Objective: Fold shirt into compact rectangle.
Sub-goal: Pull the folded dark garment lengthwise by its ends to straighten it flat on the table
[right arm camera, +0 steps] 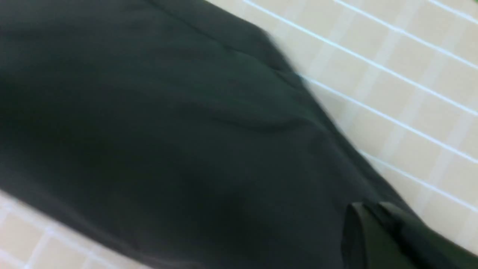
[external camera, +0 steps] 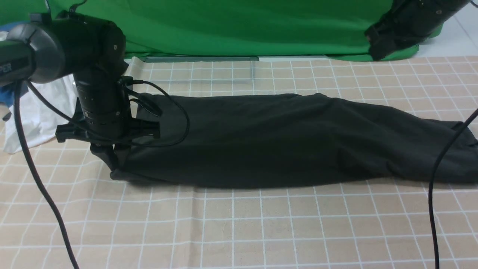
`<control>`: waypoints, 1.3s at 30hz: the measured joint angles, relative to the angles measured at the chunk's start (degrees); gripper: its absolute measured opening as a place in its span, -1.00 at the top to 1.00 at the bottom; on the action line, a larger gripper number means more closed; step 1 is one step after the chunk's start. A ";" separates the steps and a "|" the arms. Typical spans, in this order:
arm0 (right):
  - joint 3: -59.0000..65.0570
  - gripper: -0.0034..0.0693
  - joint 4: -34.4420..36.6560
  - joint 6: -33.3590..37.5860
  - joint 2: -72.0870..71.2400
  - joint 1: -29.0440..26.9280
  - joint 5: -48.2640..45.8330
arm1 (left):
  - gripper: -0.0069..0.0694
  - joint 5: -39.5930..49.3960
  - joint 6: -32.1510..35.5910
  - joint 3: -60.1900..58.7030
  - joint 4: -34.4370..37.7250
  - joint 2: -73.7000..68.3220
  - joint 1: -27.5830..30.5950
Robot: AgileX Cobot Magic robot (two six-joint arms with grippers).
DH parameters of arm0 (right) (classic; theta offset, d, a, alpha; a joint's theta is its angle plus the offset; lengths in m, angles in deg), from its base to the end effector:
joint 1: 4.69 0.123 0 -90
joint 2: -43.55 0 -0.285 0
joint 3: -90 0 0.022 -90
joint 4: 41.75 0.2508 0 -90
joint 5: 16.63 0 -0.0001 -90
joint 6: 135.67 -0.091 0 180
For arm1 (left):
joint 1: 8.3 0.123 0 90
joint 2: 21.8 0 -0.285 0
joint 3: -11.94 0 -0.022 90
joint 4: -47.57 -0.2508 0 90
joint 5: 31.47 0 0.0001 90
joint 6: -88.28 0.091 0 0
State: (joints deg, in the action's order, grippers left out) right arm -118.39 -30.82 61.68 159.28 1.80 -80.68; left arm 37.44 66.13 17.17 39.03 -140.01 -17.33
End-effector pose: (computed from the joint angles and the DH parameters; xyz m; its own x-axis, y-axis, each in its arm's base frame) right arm 0.4122 0.0625 0.3349 -0.8062 -0.3067 -0.5060 -0.3773 0.9252 0.0404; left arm 0.3688 -0.0458 0.2064 -0.9851 -0.1709 -0.0176 -0.1716 0.9751 0.1404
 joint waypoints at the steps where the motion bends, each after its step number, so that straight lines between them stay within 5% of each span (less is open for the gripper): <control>1: 0.00 0.72 -0.52 -0.76 0.00 -1.05 -0.46 | 0.74 0.00 -0.05 0.00 -0.07 0.00 0.00; 4: 0.00 0.62 -1.02 -1.62 0.00 -3.77 -1.32 | 0.74 -0.11 -0.38 0.00 -1.24 0.00 0.00; 7: 0.00 0.30 -1.34 -2.99 0.26 -7.84 -2.46 | 0.72 -0.11 -2.00 0.00 -5.44 0.00 -0.05; 11: 0.00 -0.31 -1.66 -5.16 2.48 -13.40 -5.22 | 0.49 0.70 -4.21 0.77 -13.57 0.04 0.06; 15: 0.35 -0.51 -1.87 -7.94 4.28 -16.01 -5.50 | 0.26 0.70 -4.79 2.27 -14.49 0.79 0.06; 20: 4.82 -0.54 -2.08 -3.60 5.09 -16.38 -5.62 | 0.18 -0.88 -3.19 2.92 -6.28 3.30 0.06; 25: 8.43 -0.54 -1.29 -0.31 8.84 -16.38 -4.84 | 0.43 -5.44 2.53 3.03 10.67 2.46 -0.26; 34: 8.89 -0.53 0.01 2.72 15.55 -15.05 -0.65 | 0.70 -7.38 3.46 3.03 13.10 -6.05 -2.03; 36: 8.89 -0.38 -0.13 4.26 15.95 -14.23 0.59 | 0.70 -7.40 3.46 3.24 13.03 -7.42 -2.03; 39: 8.89 0.13 -0.31 5.59 15.95 -13.63 1.22 | 0.70 -7.40 3.46 3.31 12.84 -7.46 -2.11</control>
State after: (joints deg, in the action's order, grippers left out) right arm -109.50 -31.13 67.28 175.22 -11.83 -79.46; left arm 30.04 69.60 20.48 51.87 -147.47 -19.44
